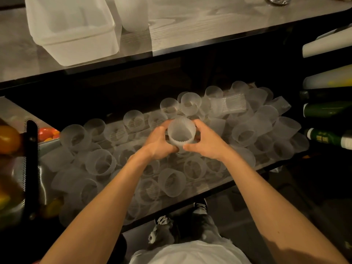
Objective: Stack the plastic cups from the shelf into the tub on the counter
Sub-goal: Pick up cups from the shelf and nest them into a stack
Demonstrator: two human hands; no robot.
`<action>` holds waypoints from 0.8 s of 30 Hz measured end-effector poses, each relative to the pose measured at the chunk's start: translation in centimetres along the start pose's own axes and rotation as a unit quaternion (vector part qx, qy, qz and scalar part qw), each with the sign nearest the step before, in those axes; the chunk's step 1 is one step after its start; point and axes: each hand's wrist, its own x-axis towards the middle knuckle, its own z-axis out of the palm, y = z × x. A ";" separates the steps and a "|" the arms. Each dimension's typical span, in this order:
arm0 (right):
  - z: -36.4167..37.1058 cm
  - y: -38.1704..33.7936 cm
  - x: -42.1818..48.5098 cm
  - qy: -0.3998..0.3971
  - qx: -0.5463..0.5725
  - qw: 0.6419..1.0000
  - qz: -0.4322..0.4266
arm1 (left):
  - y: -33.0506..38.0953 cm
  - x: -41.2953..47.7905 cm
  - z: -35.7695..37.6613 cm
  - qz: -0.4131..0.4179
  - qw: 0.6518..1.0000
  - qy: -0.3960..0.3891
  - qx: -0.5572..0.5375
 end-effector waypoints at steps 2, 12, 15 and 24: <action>0.0 0.0 0.2 0.000 -0.005 1.000 0.000 | 0.1 0.1 0.0 -0.003 1.000 -0.005 -0.005; -2.9 -2.0 0.5 -0.023 -0.040 0.999 0.013 | 1.4 1.2 -1.3 0.020 0.998 -0.041 -0.051; -2.1 -1.2 0.7 -0.041 -0.033 0.998 0.035 | 0.7 1.1 -0.7 -0.023 0.997 -0.061 -0.043; 0.5 1.2 0.7 -0.052 -0.069 0.995 0.043 | -1.2 0.5 1.7 -0.074 0.994 -0.061 -0.051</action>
